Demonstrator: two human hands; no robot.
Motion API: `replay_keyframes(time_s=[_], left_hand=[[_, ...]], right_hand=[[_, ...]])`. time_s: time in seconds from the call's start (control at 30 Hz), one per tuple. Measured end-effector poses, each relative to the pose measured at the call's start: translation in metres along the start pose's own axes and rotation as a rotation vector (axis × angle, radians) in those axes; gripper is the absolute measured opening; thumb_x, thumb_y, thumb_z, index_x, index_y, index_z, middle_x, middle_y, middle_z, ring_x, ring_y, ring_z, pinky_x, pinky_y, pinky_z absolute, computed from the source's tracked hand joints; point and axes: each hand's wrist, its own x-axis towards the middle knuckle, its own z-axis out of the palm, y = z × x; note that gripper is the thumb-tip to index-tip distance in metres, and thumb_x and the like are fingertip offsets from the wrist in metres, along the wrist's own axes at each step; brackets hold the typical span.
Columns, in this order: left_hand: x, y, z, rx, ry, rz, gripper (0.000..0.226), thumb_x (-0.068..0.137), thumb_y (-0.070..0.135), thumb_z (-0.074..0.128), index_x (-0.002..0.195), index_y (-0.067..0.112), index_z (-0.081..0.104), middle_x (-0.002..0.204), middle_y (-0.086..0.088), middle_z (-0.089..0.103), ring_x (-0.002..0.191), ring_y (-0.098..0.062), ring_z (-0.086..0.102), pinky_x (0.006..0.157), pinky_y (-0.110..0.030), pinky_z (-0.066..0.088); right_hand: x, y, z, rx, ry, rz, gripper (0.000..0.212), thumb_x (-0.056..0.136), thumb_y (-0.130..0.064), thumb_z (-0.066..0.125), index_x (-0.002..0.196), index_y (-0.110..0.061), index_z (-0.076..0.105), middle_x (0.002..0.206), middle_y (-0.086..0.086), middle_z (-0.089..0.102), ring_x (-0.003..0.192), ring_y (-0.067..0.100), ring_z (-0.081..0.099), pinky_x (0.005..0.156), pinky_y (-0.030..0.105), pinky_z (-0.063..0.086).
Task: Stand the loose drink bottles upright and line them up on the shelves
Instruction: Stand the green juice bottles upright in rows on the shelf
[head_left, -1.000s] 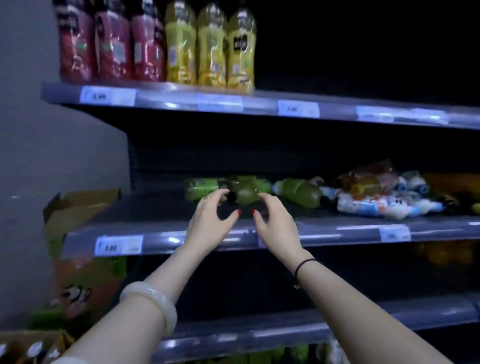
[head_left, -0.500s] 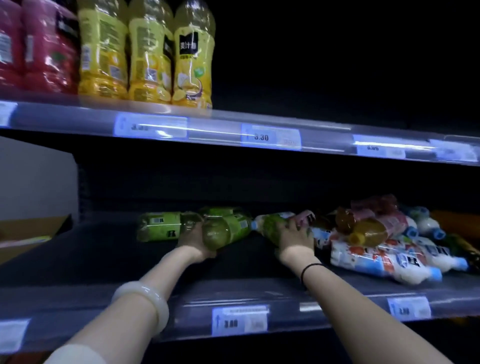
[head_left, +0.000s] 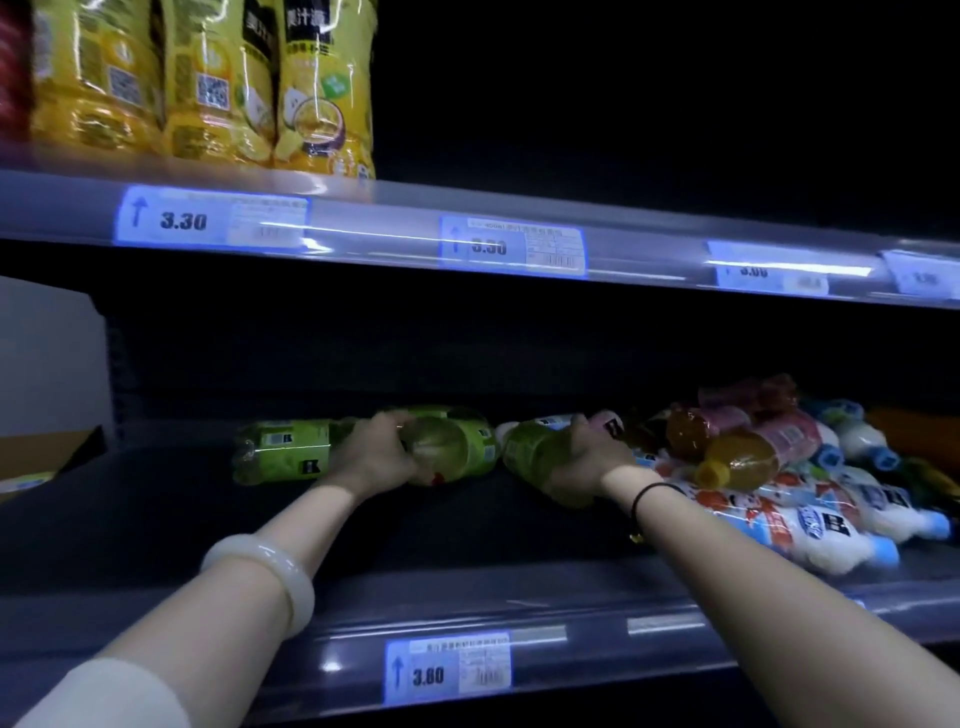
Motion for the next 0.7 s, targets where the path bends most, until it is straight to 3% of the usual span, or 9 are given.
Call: replay_keyframes(time_s=[0.07, 0.13, 0.23, 0.33, 0.43, 0.53, 0.67, 0.7], left_hand=[[-0.001, 0.012, -0.012, -0.035, 0.061, 0.017, 0.082, 0.051, 0.039, 0.088, 0.126, 0.024, 0.059, 0.116, -0.005, 0.066, 0.106, -0.023, 0.062, 0.092, -0.034, 0.051], [-0.004, 0.025, -0.023, -0.087, 0.093, 0.026, 0.076, 0.045, 0.049, 0.086, 0.115, 0.026, 0.066, 0.109, -0.003, 0.069, 0.101, -0.022, 0.064, 0.09, -0.037, 0.053], [-0.008, 0.041, -0.036, -0.183, 0.134, 0.013, 0.068, 0.035, 0.059, 0.082, 0.092, 0.024, 0.073, 0.094, 0.002, 0.073, 0.09, -0.017, 0.068, 0.083, -0.038, 0.057], [-0.006, 0.057, -0.045, -0.261, 0.148, 0.021, 0.079, 0.044, 0.053, 0.087, 0.11, 0.011, 0.07, 0.111, 0.0, 0.068, 0.104, -0.018, 0.063, 0.092, -0.032, 0.052], [0.001, 0.07, -0.049, -0.338, 0.148, 0.037, 0.052, 0.056, 0.037, 0.088, 0.097, 0.007, 0.074, 0.099, -0.005, 0.073, 0.092, -0.015, 0.066, 0.078, -0.025, 0.052], [0.003, 0.07, -0.05, -0.431, 0.143, 0.023, 0.036, 0.062, 0.031, 0.086, 0.086, 0.006, 0.076, 0.089, -0.007, 0.074, 0.085, -0.017, 0.069, 0.082, -0.031, 0.056], [-0.01, 0.057, -0.04, -0.657, 0.112, -0.017, 0.044, 0.065, 0.039, 0.083, 0.095, 0.009, 0.071, 0.091, -0.005, 0.072, 0.075, -0.013, 0.065, 0.064, -0.022, 0.053], [-0.016, 0.051, -0.035, -0.756, 0.057, -0.057, 0.055, 0.06, 0.047, 0.084, 0.1, 0.012, 0.068, 0.097, -0.005, 0.071, 0.081, -0.015, 0.065, 0.07, -0.027, 0.055]], right_hand=[[-0.005, -0.006, -0.018, 0.013, 0.076, -0.032, 0.062, 0.068, -0.04, 0.07, 0.122, -0.013, 0.052, 0.123, 0.012, 0.058, 0.112, 0.033, 0.056, 0.086, 0.031, 0.049], [-0.011, -0.013, -0.035, 0.039, 0.11, -0.047, 0.049, 0.064, -0.04, 0.072, 0.105, -0.014, 0.06, 0.111, 0.011, 0.063, 0.1, 0.033, 0.062, 0.077, 0.032, 0.052], [-0.018, -0.025, -0.055, 0.122, 0.215, -0.051, 0.05, 0.065, -0.04, 0.078, 0.104, -0.011, 0.065, 0.11, 0.013, 0.066, 0.1, 0.035, 0.064, 0.074, 0.031, 0.051], [-0.024, -0.04, -0.066, 0.262, 0.308, -0.057, 0.064, 0.059, -0.046, 0.084, 0.108, -0.01, 0.064, 0.109, 0.011, 0.066, 0.101, 0.034, 0.064, 0.072, 0.03, 0.05], [-0.026, -0.053, -0.061, 0.36, 0.341, -0.1, 0.067, 0.054, -0.051, 0.085, 0.107, -0.013, 0.066, 0.105, 0.008, 0.069, 0.098, 0.029, 0.066, 0.07, 0.027, 0.047], [-0.024, -0.056, -0.046, 0.511, 0.37, -0.139, 0.062, 0.059, -0.052, 0.081, 0.107, -0.014, 0.068, 0.106, 0.006, 0.07, 0.102, 0.026, 0.065, 0.076, 0.028, 0.05], [-0.027, -0.047, -0.024, 0.735, 0.319, -0.199, 0.074, 0.065, -0.055, 0.077, 0.125, -0.016, 0.056, 0.123, 0.002, 0.063, 0.114, 0.023, 0.057, 0.095, 0.034, 0.047], [-0.03, -0.044, -0.02, 0.818, 0.257, -0.204, 0.072, 0.069, -0.05, 0.078, 0.128, -0.017, 0.052, 0.125, 0.001, 0.06, 0.112, 0.019, 0.055, 0.095, 0.032, 0.046]])
